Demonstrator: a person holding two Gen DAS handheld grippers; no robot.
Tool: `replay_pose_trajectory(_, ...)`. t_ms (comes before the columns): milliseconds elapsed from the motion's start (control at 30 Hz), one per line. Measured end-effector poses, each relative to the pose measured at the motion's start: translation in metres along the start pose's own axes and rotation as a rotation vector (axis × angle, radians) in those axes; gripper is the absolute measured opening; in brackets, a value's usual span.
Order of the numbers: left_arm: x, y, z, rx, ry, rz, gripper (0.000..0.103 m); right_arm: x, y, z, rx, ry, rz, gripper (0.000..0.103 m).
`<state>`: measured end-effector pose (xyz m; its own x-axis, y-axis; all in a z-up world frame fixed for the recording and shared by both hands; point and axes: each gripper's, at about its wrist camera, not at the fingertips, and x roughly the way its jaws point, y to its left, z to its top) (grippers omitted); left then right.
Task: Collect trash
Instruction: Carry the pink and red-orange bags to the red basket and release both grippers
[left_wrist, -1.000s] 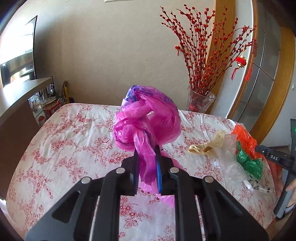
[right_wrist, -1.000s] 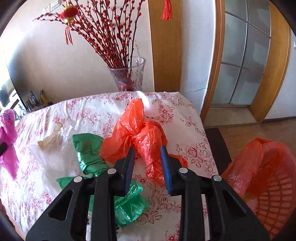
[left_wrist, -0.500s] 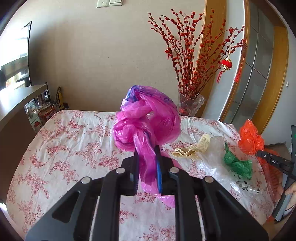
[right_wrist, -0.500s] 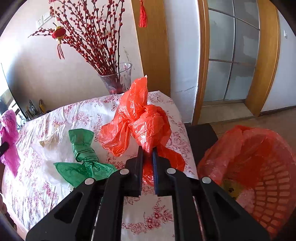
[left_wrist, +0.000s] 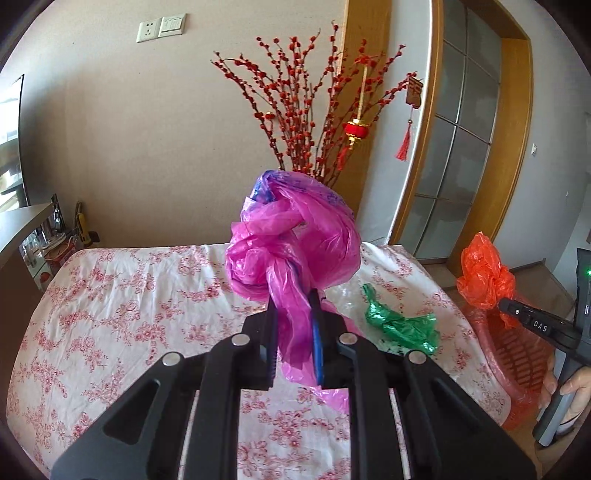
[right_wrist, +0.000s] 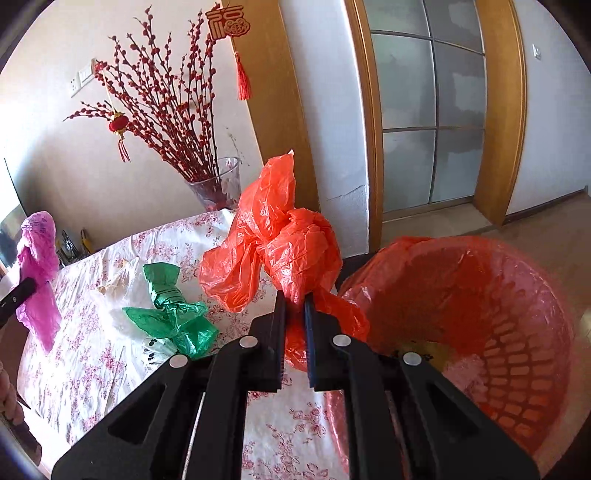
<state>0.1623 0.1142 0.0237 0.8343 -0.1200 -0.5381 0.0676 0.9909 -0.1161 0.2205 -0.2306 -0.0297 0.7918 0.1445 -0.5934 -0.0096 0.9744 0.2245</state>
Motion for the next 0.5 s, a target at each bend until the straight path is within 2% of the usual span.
replay_pose_trajectory(500, 0.012, -0.107, -0.01, 0.093, 0.037, -0.203, 0.016, -0.063, -0.049, -0.017, 0.067, -0.112, -0.108, 0.009)
